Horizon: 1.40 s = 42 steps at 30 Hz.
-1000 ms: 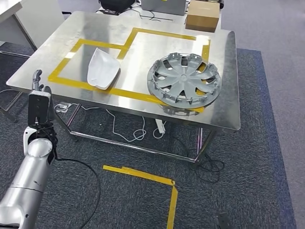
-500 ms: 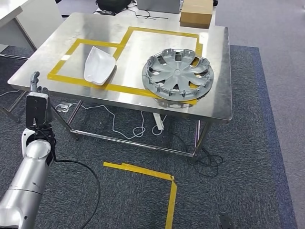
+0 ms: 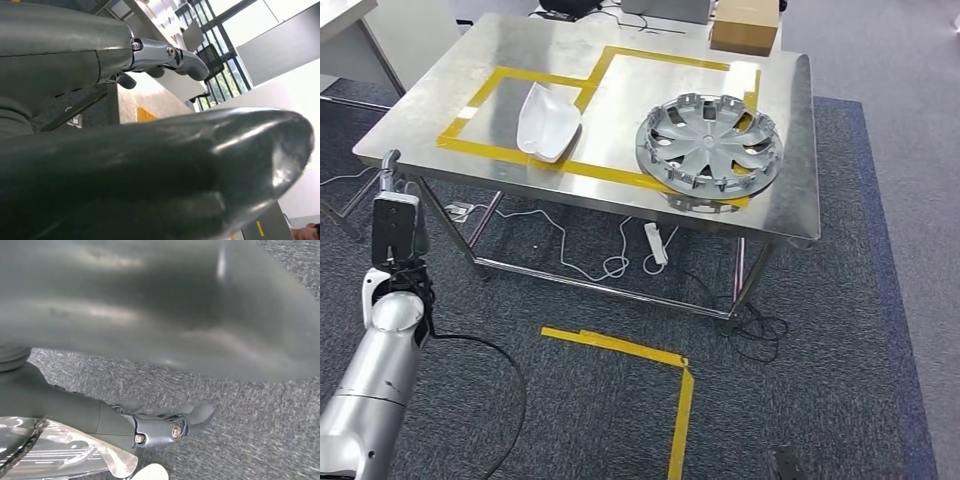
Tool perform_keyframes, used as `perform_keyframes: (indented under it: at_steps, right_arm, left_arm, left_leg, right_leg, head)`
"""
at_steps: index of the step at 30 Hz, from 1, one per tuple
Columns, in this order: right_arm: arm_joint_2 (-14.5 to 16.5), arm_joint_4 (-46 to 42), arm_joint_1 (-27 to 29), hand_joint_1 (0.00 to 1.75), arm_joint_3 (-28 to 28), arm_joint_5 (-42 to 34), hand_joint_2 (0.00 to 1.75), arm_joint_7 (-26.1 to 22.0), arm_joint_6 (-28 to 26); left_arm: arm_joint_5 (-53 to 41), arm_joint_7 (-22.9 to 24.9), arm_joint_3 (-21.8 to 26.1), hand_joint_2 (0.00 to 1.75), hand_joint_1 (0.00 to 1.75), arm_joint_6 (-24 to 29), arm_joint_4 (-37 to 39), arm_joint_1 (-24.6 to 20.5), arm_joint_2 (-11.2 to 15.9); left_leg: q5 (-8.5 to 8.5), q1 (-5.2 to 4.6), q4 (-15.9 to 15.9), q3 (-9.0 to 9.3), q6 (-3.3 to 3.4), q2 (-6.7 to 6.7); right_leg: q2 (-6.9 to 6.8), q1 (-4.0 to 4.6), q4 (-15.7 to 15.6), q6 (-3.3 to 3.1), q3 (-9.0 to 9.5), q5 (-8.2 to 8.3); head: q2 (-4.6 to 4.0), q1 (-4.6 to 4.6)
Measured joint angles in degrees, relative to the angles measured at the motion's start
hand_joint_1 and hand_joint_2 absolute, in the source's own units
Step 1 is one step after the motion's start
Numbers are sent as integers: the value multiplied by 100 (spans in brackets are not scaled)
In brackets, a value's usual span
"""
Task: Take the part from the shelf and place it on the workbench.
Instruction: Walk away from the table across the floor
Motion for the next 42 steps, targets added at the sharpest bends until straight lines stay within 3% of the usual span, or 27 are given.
perform_keyframes:
  at_steps: [2,3,6,7,9,11,12,13,14,17,18,21,22,24,26,27,28,29,32,33,36,38,39,42]
  right_arm:
    - [-2,0,-13,0,1,0,0,-2,-1]
    - [-2,-1,-18,0,1,-1,0,-2,-1]
    - [-2,-1,-2,0,-1,-2,0,4,-1]
    - [-1,0,-1,0,-1,-2,0,6,1]
    - [1,0,-12,0,-1,-4,0,5,5]
    - [0,-1,-10,0,-2,-11,0,2,7]
    - [0,-1,-4,0,-3,-17,0,-2,7]
    - [1,-1,2,0,-4,-23,0,-6,7]
    - [1,0,6,0,-6,-28,0,-12,8]
    - [2,0,7,0,-9,-36,0,-20,7]
    - [2,0,4,0,-10,-37,0,-21,5]
    - [2,0,13,0,-15,-39,0,-24,-3]
    - [1,0,18,0,-16,-39,0,-24,-4]
    - [1,1,22,0,-18,-39,0,-24,-2]
    - [2,2,26,0,-19,-38,0,-24,-1]
    - [3,2,29,0,-19,-38,0,-24,-2]
    - [2,1,32,0,-20,-38,0,-24,-3]
    - [2,1,33,0,-21,-39,0,-24,-4]
    - [0,0,18,0,-22,-39,0,-25,-4]
    - [0,0,11,0,-21,-39,0,-26,-3]
    - [1,1,17,0,-22,-39,0,-27,-3]
    - [2,1,16,0,-23,-40,0,-27,-3]
    - [3,1,15,0,-23,-43,0,-26,-5]
    - [2,0,50,0,-25,-56,0,-21,-11]
  left_arm:
    - [-1,7,0,0,0,0,0,-6,3]
    - [-1,7,0,0,0,-2,0,-9,5]
    - [1,10,0,0,0,-7,0,-7,13]
    - [2,11,0,0,0,-8,0,-6,20]
    - [16,16,0,0,0,-11,0,-6,41]
    - [40,23,1,0,0,-17,0,10,58]
    - [49,26,1,0,0,-22,0,26,61]
    - [51,26,1,0,0,-26,-1,41,62]
    - [52,26,2,0,0,-30,-8,51,63]
    - [53,26,1,0,0,-34,-72,44,69]
    - [55,29,1,0,0,-35,-93,42,73]
    - [66,40,2,0,0,-40,-122,57,85]
    - [68,41,2,0,0,-40,-130,59,86]
    - [69,41,2,0,0,-41,-144,55,84]
    - [69,41,3,0,0,-43,-149,57,84]
    - [69,41,3,0,0,-44,-149,65,85]
    - [69,41,3,0,0,-45,-149,73,86]
    - [69,41,2,0,0,-46,-149,82,86]
    - [69,41,4,0,0,-47,-161,87,88]
    - [69,41,5,0,0,-47,-169,82,90]
    - [69,41,7,0,0,-49,-180,77,90]
    - [69,41,8,0,0,-47,-181,79,92]
    - [69,45,12,0,0,-38,-181,80,101]
    - [78,78,43,0,0,6,-181,143,133]
  left_leg:
    - [43,-27,16,-37,-39,-3]
    - [70,-34,25,-63,-66,0]
    - [137,-30,41,-126,-158,0]
    - [69,-26,98,-157,-191,-5]
    - [-305,-3,557,-323,-257,-13]
    - [-764,24,1347,-566,-321,-13]
    - [-887,35,1624,-623,-343,-13]
    - [-903,44,1691,-582,-356,-12]
    - [-818,53,1513,-421,-360,-12]
    - [-475,55,351,318,-313,-14]
    - [-437,45,135,431,-280,-17]
    - [-372,23,63,399,-152,-17]
    - [-333,28,54,373,-104,-9]
    - [-243,43,31,297,-15,8]
    - [-163,31,35,184,19,12]
    - [-121,25,37,123,20,12]
    - [-81,21,40,68,16,10]
    - [-45,19,42,22,8,6]
    - [38,9,63,-65,-54,-1]
    - [66,2,72,-86,-87,0]
    - [154,5,69,-127,-189,1]
    - [35,19,177,-189,-253,-6]
    - [-143,28,386,-270,-283,-9]
    - [-797,49,1460,-593,-354,-11]
  right_leg:
    - [-3,19,-759,-56,440,222]
    - [-3,29,-942,-73,538,253]
    - [-12,28,-1012,-116,523,318]
    - [-19,15,-1029,-148,502,364]
    - [-32,-9,-1056,-207,438,457]
    - [-30,-7,-1043,-226,342,526]
    - [-31,-7,-1029,-221,290,556]
    - [-32,-8,-1012,-210,240,582]
    - [-32,-10,-991,-194,192,605]
    - [-30,3,-918,-126,84,658]
    - [-30,10,-901,-95,56,680]
    - [-30,-1,-892,17,-6,746]
    - [-25,-8,-850,49,-49,697]
    - [-15,-17,-444,97,-247,364]
    - [-11,-17,330,126,-543,-94]
    - [-10,-16,638,132,-632,-231]
    - [-9,-15,745,132,-617,-266]
    - [-9,-13,635,125,-494,-207]
    - [-4,-7,-547,64,301,151]
    - [-2,1,-826,34,476,210]
    - [-2,25,-938,-72,511,282]
    - [-12,9,-961,-161,461,371]
    - [-18,-3,-976,-200,424,419]
    - [-20,3,-966,-239,291,518]
  head:
    - [0,-3]
    - [0,-4]
    - [0,-4]
    - [0,-10]
    - [0,-31]
    - [0,-45]
    - [0,-44]
    - [0,-45]
    - [0,-45]
    - [0,-41]
    - [0,-39]
    - [0,-37]
    - [0,-34]
    - [0,-20]
    - [0,-9]
    - [0,-10]
    - [0,-8]
    - [0,-5]
    - [0,-8]
    - [0,-9]
    - [0,-9]
    - [0,-22]
    - [0,-31]
    - [0,-45]
